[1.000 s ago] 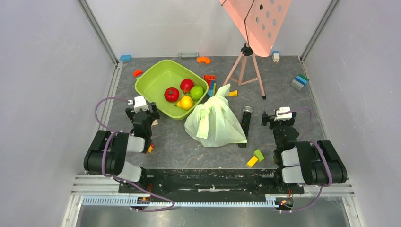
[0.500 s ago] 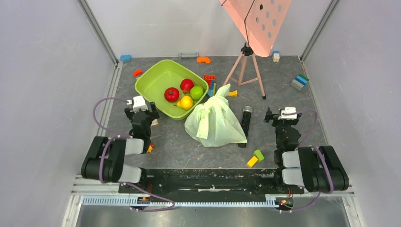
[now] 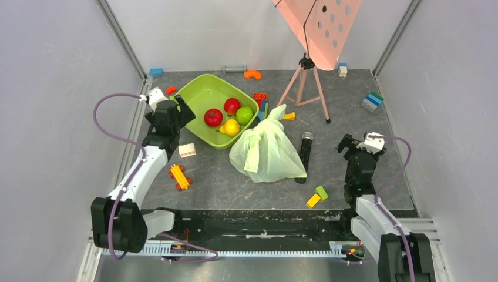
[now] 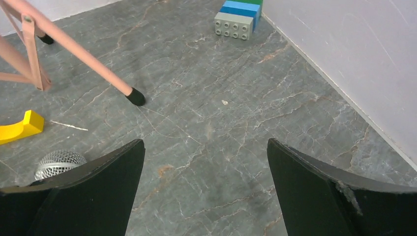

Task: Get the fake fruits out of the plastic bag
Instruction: Untie the plastic bag at the center of the board.

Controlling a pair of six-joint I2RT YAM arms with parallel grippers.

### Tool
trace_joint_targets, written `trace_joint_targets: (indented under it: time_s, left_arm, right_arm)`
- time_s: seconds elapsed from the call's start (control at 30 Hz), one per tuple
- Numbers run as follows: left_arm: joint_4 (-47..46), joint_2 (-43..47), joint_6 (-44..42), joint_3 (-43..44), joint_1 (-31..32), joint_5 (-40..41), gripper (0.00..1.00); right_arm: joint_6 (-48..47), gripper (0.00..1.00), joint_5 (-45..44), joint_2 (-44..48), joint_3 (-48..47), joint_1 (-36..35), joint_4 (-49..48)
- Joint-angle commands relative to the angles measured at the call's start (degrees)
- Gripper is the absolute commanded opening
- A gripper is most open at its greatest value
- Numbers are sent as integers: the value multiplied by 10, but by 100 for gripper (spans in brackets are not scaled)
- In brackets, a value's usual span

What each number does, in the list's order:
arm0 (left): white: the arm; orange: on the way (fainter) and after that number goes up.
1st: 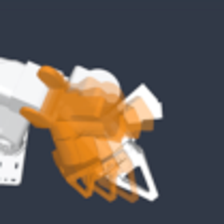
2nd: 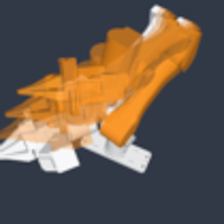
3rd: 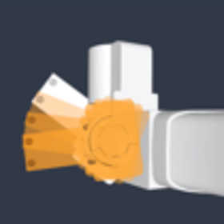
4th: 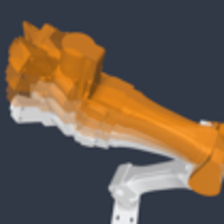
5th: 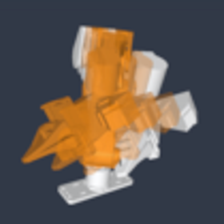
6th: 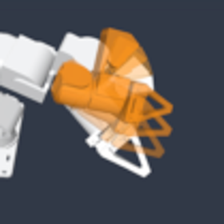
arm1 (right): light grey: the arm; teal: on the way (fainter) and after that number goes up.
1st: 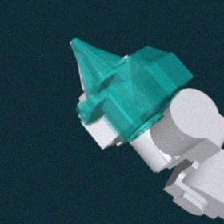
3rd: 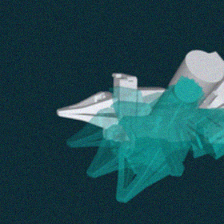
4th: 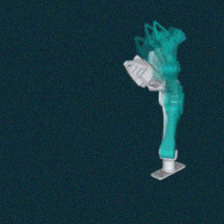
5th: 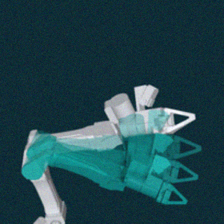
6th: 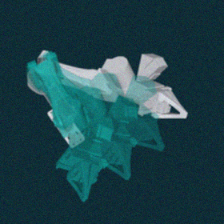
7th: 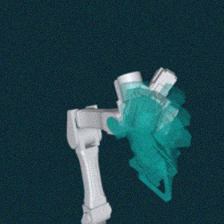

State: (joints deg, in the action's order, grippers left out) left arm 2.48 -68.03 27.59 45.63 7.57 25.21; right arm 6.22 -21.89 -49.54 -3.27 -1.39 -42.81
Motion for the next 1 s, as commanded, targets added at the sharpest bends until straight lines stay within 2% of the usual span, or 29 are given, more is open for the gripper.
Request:
trace_joint_targets:
  time_s: [0.0, 0.13, 0.27, 0.37, 0.47, 0.63, 0.73, 0.83, 0.9, 0.97]
  left_arm:
    - [197, -14, 105, 89, 2, -132, 100]
    - [261, -1, 147, 128, 1, -167, 100]
    - [337, 21, 148, 157, -16, -151, 100]
    - [315, 53, 112, 147, -23, -210, 100]
    - [302, 83, 86, 140, -23, -234, 100]
    - [365, 59, 17, 190, -23, -230, 100]
    - [375, 60, 7, 194, -23, -206, 100]
    - [371, 66, 15, 192, -23, -206, 100]
    - [351, 70, 28, 183, -23, -236, 100]
    - [341, 70, 35, 178, -23, -249, 100]
  right_arm:
    - [70, 98, -21, 25, -115, -1, 226]
    - [77, 98, 29, 38, -154, -1, 293]
    - [59, 98, 65, 48, -159, -1, 309]
    - [69, 98, 101, 40, -175, -1, 316]
    - [85, 98, 130, 30, -188, -1, 318]
    - [75, 98, 130, 24, -196, -2, 349]
    - [47, 99, 163, 66, -153, -1, 297]
    - [60, 99, 178, 114, -93, -1, 225]
    - [49, 98, 180, 102, -109, -2, 260]
    - [37, 98, 173, 53, -174, -2, 337]
